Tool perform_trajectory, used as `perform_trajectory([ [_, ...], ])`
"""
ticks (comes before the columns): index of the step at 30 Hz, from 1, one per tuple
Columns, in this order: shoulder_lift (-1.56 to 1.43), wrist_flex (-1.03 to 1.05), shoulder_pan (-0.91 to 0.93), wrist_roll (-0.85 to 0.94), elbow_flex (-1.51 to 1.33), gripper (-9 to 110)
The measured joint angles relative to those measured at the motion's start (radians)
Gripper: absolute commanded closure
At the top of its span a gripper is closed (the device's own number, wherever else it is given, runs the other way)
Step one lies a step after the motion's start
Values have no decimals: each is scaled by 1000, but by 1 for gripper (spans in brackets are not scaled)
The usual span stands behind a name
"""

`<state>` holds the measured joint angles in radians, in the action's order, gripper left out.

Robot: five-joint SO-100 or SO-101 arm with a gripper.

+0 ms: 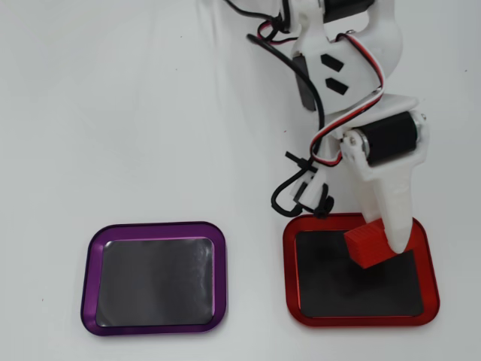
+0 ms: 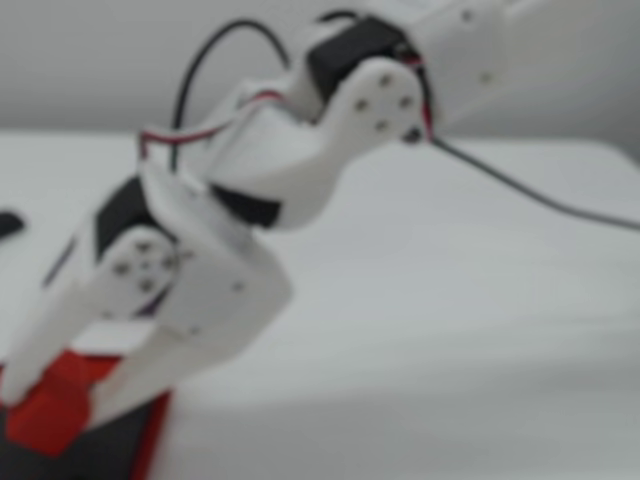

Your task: Grasp a red block and put it in the left red dish.

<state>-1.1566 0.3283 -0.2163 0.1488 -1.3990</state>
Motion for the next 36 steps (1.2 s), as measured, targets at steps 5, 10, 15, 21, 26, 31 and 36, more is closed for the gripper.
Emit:
perform_trajectory([
  [5,0,0,0,0,0,88],
  [10,0,0,0,0,0,87],
  [15,0,106,0,0,15,87],
  [21,-120,385,0,0,109,83],
  [26,-333,627,-8,3,115,80],
  [31,-584,831,-14,3,74,80],
  [36,-844,977,-6,2,-60,80],
])
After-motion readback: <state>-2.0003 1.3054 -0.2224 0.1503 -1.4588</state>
